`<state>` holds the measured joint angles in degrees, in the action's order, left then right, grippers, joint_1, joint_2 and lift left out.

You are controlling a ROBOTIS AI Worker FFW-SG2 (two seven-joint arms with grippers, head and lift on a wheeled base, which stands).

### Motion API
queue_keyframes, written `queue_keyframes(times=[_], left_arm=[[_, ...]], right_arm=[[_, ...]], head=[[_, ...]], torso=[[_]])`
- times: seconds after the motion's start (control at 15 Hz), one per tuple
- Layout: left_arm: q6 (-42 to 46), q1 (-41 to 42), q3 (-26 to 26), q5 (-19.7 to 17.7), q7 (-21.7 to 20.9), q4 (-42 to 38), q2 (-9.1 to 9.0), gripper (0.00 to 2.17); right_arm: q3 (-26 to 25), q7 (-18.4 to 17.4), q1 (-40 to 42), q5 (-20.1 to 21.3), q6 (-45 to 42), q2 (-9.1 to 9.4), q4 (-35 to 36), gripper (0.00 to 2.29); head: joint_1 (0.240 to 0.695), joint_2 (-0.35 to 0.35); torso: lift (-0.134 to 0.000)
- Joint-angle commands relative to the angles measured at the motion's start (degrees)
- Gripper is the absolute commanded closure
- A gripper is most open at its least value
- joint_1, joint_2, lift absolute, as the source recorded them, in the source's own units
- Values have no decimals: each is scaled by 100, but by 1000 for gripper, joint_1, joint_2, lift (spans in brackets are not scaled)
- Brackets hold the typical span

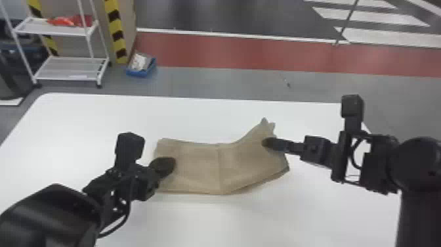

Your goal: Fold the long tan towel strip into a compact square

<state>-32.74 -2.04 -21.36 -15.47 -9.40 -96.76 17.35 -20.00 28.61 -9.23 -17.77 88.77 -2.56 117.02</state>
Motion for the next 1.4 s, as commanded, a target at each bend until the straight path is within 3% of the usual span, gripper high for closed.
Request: queue_keyframes(times=[0.0,0.27,0.67,1.07,1.33], left_arm=[[9,-68,-96,71,-10,167,-65,1973],[-9,-121,-193,141,-10,237,-144,1973],[9,-191,-360,106,-36,360,-303,1973],[-9,37,-123,-140,-150,-352,-224,1973],[-26,46,-44,-79,-185,-229,-109,1973]], right_arm=[[5,-13,-79,-113,32,116,58,1055],[-13,-40,-149,-297,49,256,93,1055],[92,-84,-237,-359,49,262,67,1055],[48,-136,-369,-412,32,262,-30,1055],[48,-136,-430,-429,14,262,-118,1055]], head=[[695,-132],[695,-122],[695,-123],[695,-143],[695,-131]], torso=[[-124],[-124],[-124],[-124],[-124]])
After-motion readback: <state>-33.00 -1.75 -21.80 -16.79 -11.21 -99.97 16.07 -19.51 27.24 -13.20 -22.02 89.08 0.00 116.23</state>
